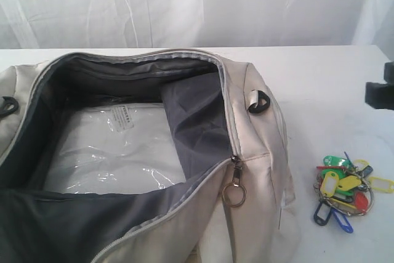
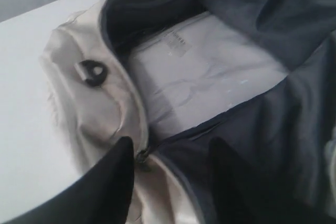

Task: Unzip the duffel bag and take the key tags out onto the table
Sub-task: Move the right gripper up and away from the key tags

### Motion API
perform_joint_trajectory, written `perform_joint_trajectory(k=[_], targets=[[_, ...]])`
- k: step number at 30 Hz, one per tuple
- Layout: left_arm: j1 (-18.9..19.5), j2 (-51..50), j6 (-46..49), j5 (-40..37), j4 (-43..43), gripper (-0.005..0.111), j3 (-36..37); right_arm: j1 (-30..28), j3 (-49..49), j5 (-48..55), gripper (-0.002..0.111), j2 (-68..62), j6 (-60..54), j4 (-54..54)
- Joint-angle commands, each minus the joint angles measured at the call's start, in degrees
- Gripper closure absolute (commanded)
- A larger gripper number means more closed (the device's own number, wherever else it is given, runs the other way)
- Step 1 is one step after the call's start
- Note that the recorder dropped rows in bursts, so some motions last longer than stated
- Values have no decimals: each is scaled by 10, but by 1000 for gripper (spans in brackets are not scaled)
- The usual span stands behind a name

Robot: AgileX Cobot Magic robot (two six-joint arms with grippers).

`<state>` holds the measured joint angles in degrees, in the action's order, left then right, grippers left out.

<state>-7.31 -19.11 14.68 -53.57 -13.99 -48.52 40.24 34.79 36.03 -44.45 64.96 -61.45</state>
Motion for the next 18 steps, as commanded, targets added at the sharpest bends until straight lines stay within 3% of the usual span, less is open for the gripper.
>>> perform_joint_trajectory(k=[1,6,13,18], targets=[[-1,5,41,39,-132,57,-1,-3,-22,-25,70,99,-75,27],[-1,5,91,57,-229,57,-1,-3,-68,-27,84,205,-145,84],[-1,5,95,56,-250,57,-1,-3,-151,-77,108,322,-189,180],[-1,5,110,75,-295,59,31,-3,-177,-172,108,353,-189,183]])
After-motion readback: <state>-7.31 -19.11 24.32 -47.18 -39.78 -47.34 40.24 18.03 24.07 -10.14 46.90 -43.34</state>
